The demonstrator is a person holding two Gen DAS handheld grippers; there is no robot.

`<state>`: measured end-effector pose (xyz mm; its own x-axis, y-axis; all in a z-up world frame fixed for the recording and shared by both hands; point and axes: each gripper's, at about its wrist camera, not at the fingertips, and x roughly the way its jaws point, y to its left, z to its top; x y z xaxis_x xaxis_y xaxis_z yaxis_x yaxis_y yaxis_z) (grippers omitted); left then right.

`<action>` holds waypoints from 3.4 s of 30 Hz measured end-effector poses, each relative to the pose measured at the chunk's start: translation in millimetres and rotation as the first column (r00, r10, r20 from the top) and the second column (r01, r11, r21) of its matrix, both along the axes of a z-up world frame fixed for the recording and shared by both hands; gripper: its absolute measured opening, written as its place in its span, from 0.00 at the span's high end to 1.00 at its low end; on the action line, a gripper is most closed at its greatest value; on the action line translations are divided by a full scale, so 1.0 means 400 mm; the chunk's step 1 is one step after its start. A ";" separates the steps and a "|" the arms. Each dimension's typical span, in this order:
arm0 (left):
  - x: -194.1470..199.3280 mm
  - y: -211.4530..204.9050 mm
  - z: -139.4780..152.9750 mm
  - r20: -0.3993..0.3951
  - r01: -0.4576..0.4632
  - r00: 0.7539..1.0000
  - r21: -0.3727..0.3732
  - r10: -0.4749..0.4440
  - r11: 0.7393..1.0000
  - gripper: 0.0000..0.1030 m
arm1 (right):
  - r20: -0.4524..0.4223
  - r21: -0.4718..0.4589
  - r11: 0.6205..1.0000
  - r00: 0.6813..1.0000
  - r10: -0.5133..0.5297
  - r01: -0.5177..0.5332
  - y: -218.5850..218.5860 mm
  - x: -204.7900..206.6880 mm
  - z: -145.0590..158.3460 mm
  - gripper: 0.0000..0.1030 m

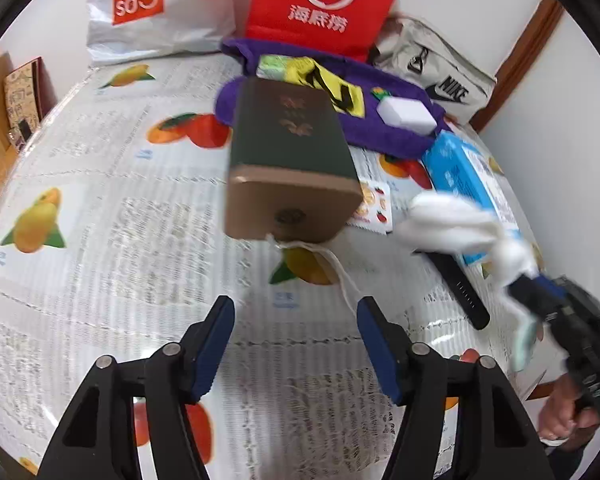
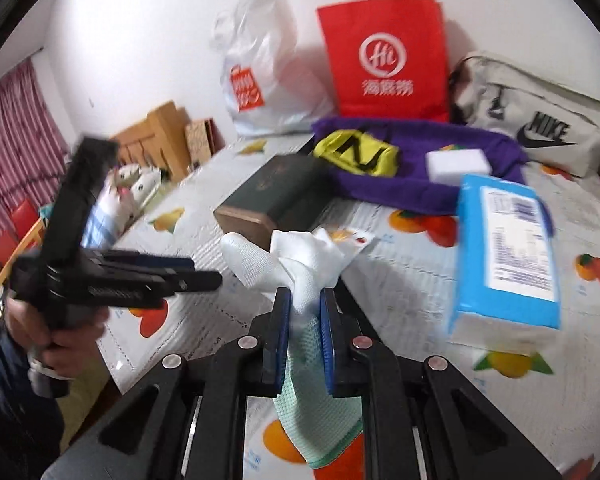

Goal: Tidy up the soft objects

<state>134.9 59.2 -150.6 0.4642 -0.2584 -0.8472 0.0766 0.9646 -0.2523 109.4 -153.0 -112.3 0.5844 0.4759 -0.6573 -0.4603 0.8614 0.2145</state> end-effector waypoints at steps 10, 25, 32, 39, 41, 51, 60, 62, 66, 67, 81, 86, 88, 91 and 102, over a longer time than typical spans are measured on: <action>0.023 -0.108 -0.036 -0.024 0.054 0.998 0.041 -0.053 0.998 0.35 | 0.050 0.123 0.991 0.997 -0.063 0.056 -0.115 -0.034 0.045 0.86; 0.089 -0.228 -0.061 0.017 0.072 0.997 0.170 -0.076 0.983 0.21 | 0.131 0.180 0.982 0.988 -0.082 0.058 -0.169 0.001 0.133 0.86; 0.069 -0.263 -0.061 0.081 0.089 0.990 0.243 -0.111 0.966 0.44 | 0.046 0.109 0.989 0.993 -0.105 0.100 -0.230 -0.049 0.033 0.86; 0.053 -0.267 -0.052 0.092 0.120 0.986 0.189 -0.139 0.975 0.90 | -0.027 0.061 0.987 0.989 -0.148 0.150 -0.265 -0.089 -0.050 0.86; 0.049 -0.256 -0.053 0.081 0.127 0.987 0.150 -0.141 0.980 0.94 | -0.048 0.051 0.982 0.983 -0.179 0.181 -0.276 -0.091 -0.073 0.86; -0.037 -0.202 -0.031 0.076 0.118 0.989 0.094 -0.125 0.989 0.95 | -0.096 0.007 0.982 0.978 -0.187 0.188 -0.267 -0.117 -0.132 0.86; -0.099 -0.154 0.039 0.146 0.092 0.984 0.066 -0.100 0.994 0.95 | -0.093 -0.007 0.982 0.978 -0.187 0.187 -0.247 -0.158 -0.127 0.86; -0.108 -0.142 0.051 0.158 0.081 0.983 0.064 -0.091 0.995 0.95 | -0.081 -0.008 0.981 0.978 -0.192 0.192 -0.246 -0.162 -0.116 0.86; -0.123 -0.112 0.074 0.181 0.052 0.981 0.063 -0.063 0.997 0.95 | -0.055 -0.009 0.980 0.979 -0.198 0.197 -0.247 -0.170 -0.089 0.86; -0.127 -0.103 0.080 0.186 0.042 0.981 0.061 -0.053 0.997 0.95 | -0.049 -0.009 0.980 0.979 -0.199 0.199 -0.248 -0.171 -0.082 0.86; -0.123 -0.044 0.158 0.238 -0.018 0.971 0.045 0.006 0.999 0.95 | 0.036 0.001 0.978 0.977 -0.210 0.210 -0.249 -0.155 0.030 0.86; -0.094 -0.039 0.190 0.255 -0.024 0.967 0.043 0.012 0.999 0.95 | 0.078 0.004 0.979 0.976 -0.202 0.202 -0.243 -0.122 0.082 0.86; -0.079 -0.038 0.202 0.259 -0.025 0.966 0.041 0.013 0.999 0.95 | 0.094 0.002 0.980 0.976 -0.197 0.198 -0.238 -0.103 0.102 0.86; -0.056 -0.034 0.215 0.261 -0.026 0.965 0.038 0.015 0.999 0.95 | 0.123 -0.002 0.982 0.974 -0.189 0.191 -0.227 -0.074 0.132 0.86; 0.062 -0.030 0.250 0.273 -0.042 0.962 0.057 0.025 0.997 0.95 | 0.185 -0.011 0.978 0.962 -0.202 0.207 -0.201 0.076 0.209 0.86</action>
<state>159.7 47.4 -50.7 0.6867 -0.1899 -0.7017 0.1014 0.9809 -0.1662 139.8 -233.6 -28.8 0.7781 0.3158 -0.5430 -0.3028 0.9459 0.1163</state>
